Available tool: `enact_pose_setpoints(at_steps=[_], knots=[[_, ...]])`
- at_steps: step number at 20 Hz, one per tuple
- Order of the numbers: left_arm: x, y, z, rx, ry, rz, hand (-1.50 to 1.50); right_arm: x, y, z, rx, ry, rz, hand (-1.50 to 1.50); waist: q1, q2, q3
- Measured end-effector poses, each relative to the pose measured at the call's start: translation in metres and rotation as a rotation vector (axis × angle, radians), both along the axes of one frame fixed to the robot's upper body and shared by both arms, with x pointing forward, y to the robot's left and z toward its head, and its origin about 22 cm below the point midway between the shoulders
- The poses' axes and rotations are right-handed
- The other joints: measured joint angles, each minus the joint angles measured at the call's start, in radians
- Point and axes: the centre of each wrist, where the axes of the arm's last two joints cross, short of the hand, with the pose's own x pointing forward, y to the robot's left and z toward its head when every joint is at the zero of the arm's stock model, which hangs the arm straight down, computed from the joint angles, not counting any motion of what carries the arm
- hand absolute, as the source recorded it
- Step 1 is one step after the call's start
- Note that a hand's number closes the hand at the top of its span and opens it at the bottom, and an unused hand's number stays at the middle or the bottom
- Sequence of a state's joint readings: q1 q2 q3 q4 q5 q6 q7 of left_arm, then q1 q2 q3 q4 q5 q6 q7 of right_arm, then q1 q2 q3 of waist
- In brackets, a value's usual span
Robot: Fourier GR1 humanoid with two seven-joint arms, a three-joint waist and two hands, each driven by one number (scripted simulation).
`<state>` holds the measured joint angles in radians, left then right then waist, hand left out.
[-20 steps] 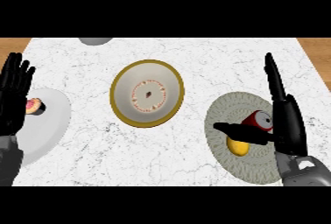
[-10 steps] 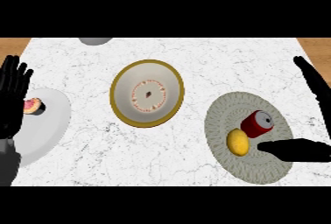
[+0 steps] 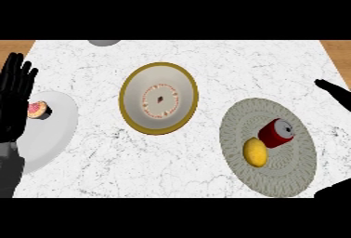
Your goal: Pick the can from the placemat and place it in the bowl
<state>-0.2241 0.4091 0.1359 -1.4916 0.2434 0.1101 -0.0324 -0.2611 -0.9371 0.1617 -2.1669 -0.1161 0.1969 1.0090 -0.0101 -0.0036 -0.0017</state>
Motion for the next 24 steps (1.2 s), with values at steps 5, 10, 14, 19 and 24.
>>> enact_pose_setpoints(at_steps=[5,10,14,19,24], knots=[[-0.001,-0.004,-0.005,-0.004,-0.003,-0.014,0.0,0.01,-0.01,-0.012,-0.022,0.059,-0.019,-1.5,0.009,0.003,0.001],[-0.002,0.0,-0.003,0.001,0.002,-0.018,0.0,0.013,-0.014,-0.026,-0.022,0.103,-0.021,-1.5,0.01,0.003,0.001],[-0.004,0.005,-0.005,-0.003,0.0,-0.015,0.0,0.016,-0.016,-0.039,-0.021,0.127,-0.025,-1.5,0.01,0.003,0.002],[0.004,-0.001,-0.007,-0.004,0.001,-0.015,0.0,0.026,-0.021,-0.063,-0.026,0.157,-0.055,-1.5,0.01,0.004,0.002],[0.008,-0.004,-0.002,-0.007,-0.004,-0.013,0.0,0.035,-0.029,-0.092,-0.042,0.179,-0.071,-1.5,0.011,0.004,0.002]])
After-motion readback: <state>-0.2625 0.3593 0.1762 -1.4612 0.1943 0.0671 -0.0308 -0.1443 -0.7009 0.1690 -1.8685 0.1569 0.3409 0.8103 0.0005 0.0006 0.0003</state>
